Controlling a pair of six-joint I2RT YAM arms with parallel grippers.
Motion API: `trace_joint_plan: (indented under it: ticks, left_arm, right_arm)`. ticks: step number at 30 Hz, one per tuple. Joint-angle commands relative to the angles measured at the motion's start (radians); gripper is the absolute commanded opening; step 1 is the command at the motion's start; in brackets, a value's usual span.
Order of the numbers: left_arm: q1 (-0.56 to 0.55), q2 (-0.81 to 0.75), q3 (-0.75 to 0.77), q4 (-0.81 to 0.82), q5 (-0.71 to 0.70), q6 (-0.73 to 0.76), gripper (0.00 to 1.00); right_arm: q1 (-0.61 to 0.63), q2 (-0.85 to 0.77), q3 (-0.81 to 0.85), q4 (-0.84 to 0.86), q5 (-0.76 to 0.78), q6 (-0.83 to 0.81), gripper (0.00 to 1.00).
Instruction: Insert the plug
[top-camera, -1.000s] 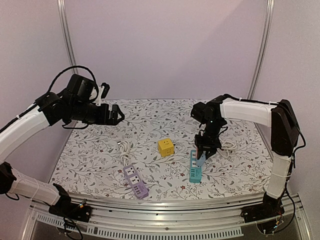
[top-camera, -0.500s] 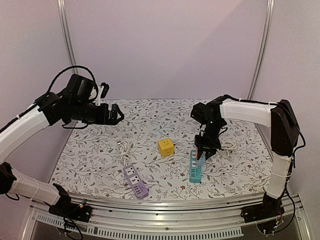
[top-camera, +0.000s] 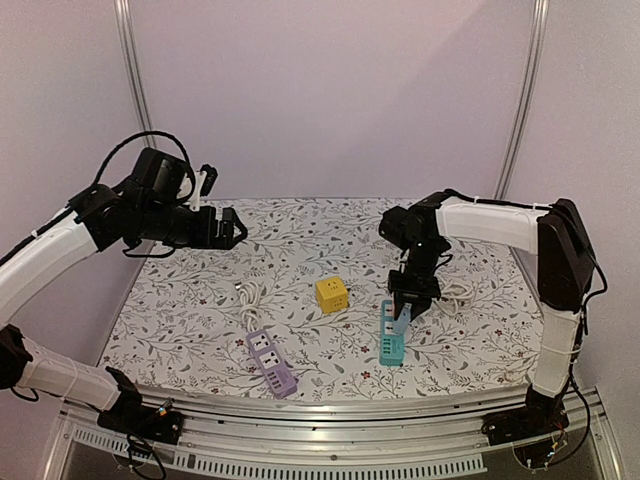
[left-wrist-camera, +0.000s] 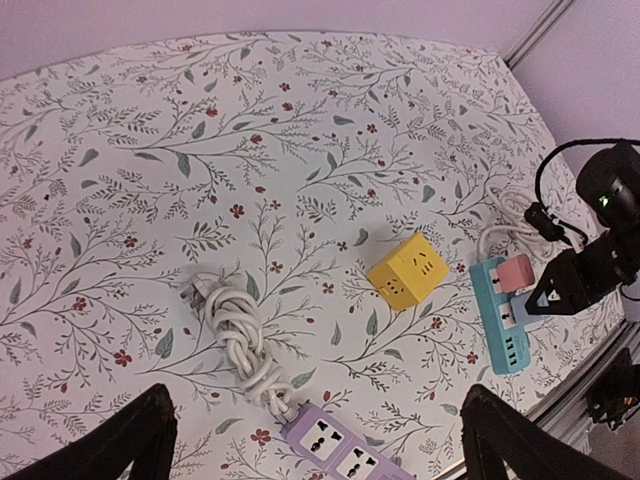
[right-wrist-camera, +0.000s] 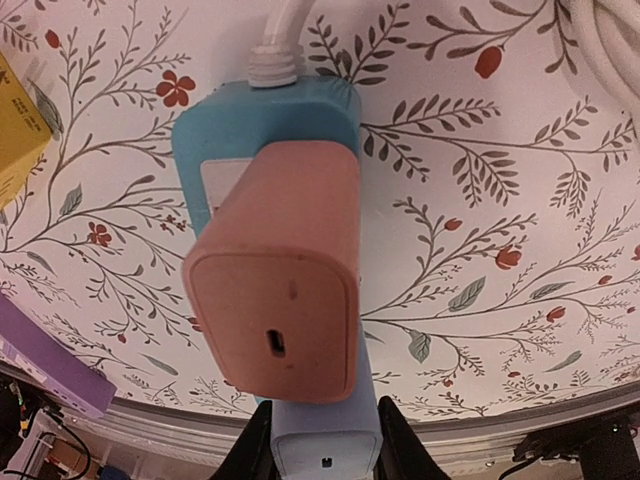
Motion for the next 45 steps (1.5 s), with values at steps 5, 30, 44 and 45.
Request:
trace_joint_plan:
  ticks: [5,30,44,45]
  left_arm:
    - [0.016,-0.021,-0.013,-0.01,0.006,0.016,0.99]
    - [0.016,-0.01,0.006,-0.042,0.026,0.002,0.99]
    - [0.015,0.034,0.032,-0.047,0.046,-0.01,0.99]
    - [0.015,0.039,0.036,-0.046,0.048,-0.013,1.0]
  right_arm:
    - [0.023,0.047,0.027,-0.049,0.045,0.028,0.0]
    - [0.077,0.105,-0.02,0.01,0.069,0.074,0.0]
    - [0.087,0.133,-0.093,0.1,0.059,0.081,0.0]
    - [0.087,0.135,-0.097,0.104,0.057,0.08,0.0]
